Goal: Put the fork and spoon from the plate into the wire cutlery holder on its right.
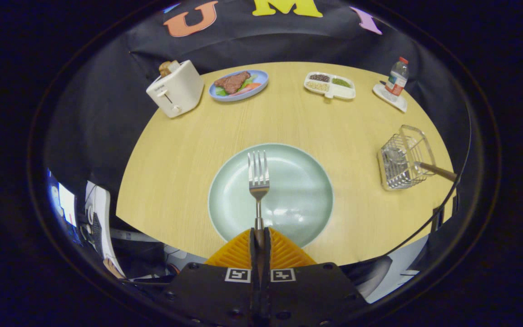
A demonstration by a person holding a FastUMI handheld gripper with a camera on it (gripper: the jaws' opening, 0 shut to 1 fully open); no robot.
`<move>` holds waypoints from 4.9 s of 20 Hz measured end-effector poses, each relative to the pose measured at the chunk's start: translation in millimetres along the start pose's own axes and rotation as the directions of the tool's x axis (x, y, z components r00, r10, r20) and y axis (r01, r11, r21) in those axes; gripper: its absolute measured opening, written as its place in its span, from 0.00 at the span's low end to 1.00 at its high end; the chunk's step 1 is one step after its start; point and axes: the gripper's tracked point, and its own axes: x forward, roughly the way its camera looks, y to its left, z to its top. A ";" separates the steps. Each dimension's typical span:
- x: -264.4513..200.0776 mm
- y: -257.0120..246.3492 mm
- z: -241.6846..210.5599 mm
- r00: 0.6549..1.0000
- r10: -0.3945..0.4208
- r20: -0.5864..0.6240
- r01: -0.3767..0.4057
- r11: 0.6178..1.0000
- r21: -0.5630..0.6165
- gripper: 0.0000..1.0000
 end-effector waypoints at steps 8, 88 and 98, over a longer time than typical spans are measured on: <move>-77.1 -105.5 30.1 0.994 -0.085 0.065 0.079 0.992 0.095 0.01; -201.8 -90.6 -2.8 0.349 -0.129 0.928 0.190 0.980 0.065 0.96; -199.9 -87.2 -1.5 0.332 -0.138 0.933 0.156 0.984 0.090 0.96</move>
